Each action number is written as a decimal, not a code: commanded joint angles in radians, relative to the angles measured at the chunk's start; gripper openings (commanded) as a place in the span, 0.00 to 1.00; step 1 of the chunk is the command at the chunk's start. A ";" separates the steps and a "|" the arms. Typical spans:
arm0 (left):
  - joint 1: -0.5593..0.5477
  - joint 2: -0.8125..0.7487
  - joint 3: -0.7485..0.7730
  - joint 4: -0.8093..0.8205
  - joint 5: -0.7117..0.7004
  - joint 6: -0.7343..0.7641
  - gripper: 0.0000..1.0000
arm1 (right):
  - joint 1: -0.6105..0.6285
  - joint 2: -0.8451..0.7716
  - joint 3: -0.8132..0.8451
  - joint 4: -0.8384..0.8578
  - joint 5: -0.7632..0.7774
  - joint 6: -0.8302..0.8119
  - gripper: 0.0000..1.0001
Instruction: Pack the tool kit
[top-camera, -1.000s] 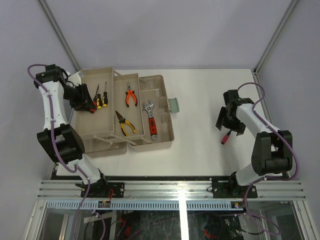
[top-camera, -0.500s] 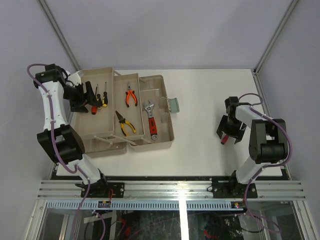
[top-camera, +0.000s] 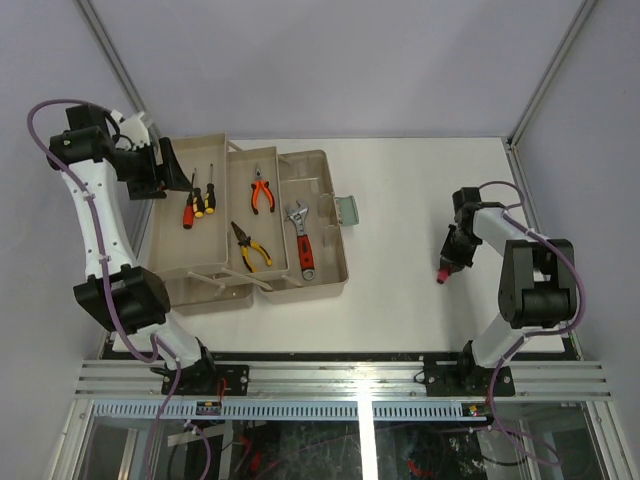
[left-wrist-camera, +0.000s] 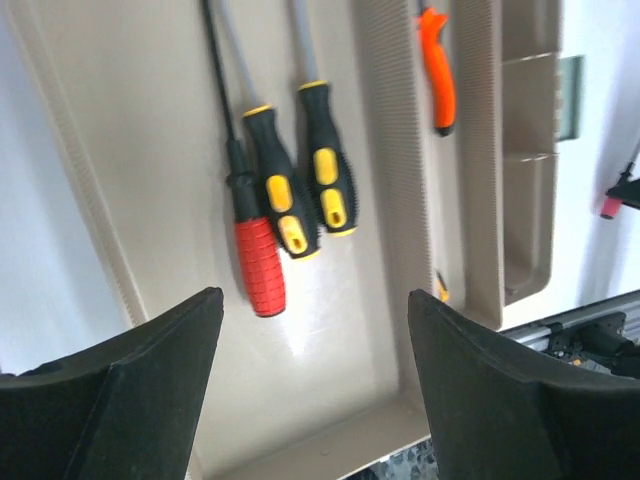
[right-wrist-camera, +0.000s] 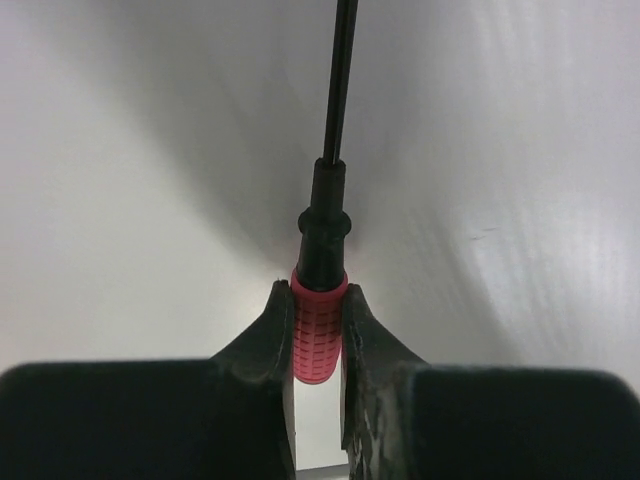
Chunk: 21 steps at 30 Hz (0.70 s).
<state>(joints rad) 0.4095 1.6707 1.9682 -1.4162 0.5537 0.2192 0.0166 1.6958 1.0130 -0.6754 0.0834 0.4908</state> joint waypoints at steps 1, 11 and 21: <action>-0.020 -0.052 0.100 0.031 0.223 -0.006 0.74 | 0.002 -0.172 0.083 0.127 -0.284 -0.019 0.00; -0.433 -0.095 0.041 0.367 0.414 -0.319 0.76 | 0.038 -0.373 0.103 0.883 -0.843 0.425 0.00; -0.718 -0.028 0.012 0.558 0.415 -0.455 0.75 | 0.234 -0.344 0.183 1.107 -0.814 0.540 0.00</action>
<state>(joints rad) -0.2516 1.6131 1.9568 -0.9756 0.9440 -0.1745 0.2047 1.3502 1.1557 0.2199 -0.7029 0.9314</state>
